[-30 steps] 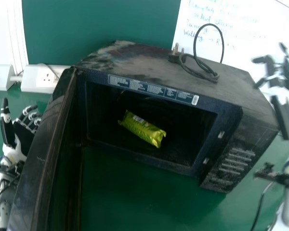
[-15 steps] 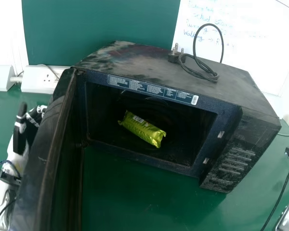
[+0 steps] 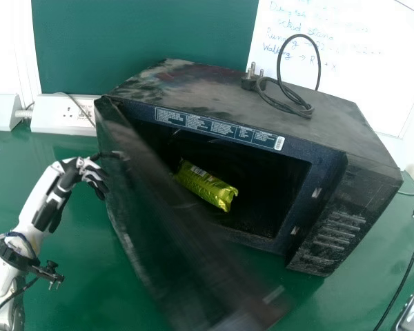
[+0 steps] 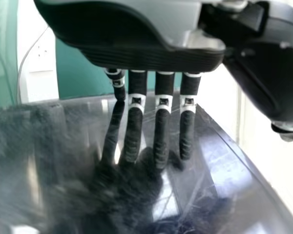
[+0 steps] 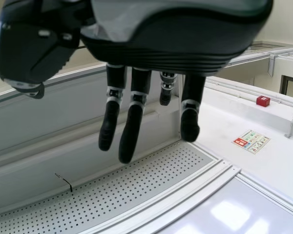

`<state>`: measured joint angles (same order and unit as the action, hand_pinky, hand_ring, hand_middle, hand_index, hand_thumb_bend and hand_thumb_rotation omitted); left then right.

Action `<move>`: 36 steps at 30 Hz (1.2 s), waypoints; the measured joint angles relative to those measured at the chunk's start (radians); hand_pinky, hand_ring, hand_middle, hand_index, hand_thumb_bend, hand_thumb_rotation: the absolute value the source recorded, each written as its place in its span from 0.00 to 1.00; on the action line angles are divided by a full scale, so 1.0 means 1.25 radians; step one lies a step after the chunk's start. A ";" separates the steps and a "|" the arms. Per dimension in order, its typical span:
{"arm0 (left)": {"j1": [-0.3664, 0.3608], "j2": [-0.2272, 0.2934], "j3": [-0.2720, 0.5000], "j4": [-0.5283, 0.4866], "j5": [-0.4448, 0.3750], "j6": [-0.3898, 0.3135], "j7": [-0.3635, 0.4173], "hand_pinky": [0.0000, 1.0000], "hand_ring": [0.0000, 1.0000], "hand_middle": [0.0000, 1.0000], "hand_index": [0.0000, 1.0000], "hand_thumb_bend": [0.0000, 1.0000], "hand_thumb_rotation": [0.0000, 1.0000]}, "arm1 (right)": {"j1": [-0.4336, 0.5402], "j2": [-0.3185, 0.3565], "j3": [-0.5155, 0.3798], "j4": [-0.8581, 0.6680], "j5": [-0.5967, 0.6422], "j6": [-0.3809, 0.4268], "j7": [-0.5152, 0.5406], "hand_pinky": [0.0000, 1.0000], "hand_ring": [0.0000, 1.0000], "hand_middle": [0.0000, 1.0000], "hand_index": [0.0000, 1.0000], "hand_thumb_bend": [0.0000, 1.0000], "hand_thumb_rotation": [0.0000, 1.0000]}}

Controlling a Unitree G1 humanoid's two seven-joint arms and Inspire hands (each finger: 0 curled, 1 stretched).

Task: Put biscuit inside oven

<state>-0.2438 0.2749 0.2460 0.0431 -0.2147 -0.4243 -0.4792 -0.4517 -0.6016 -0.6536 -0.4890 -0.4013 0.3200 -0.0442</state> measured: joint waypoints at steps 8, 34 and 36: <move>0.017 0.021 -0.028 -0.001 0.052 -0.025 0.019 0.27 0.31 0.39 0.49 0.52 0.07 | 0.004 -0.001 -0.001 0.000 0.011 0.001 -0.006 0.13 0.21 0.36 0.46 0.79 0.42; 0.003 0.065 -0.045 0.072 0.092 -0.060 0.043 0.27 0.32 0.41 0.49 0.52 0.07 | 0.048 -0.058 -0.002 0.034 -0.039 -0.023 -0.022 0.14 0.21 0.33 0.46 0.79 0.52; -0.002 0.066 -0.045 0.075 0.091 -0.057 0.044 0.26 0.32 0.40 0.49 0.52 0.07 | 0.050 -0.061 -0.001 0.033 -0.049 -0.023 -0.028 0.13 0.20 0.33 0.46 0.78 0.51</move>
<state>-0.2463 0.3570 0.1903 0.1364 -0.1006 -0.4951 -0.4244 -0.3890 -0.6783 -0.6553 -0.4473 -0.4623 0.2915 -0.0786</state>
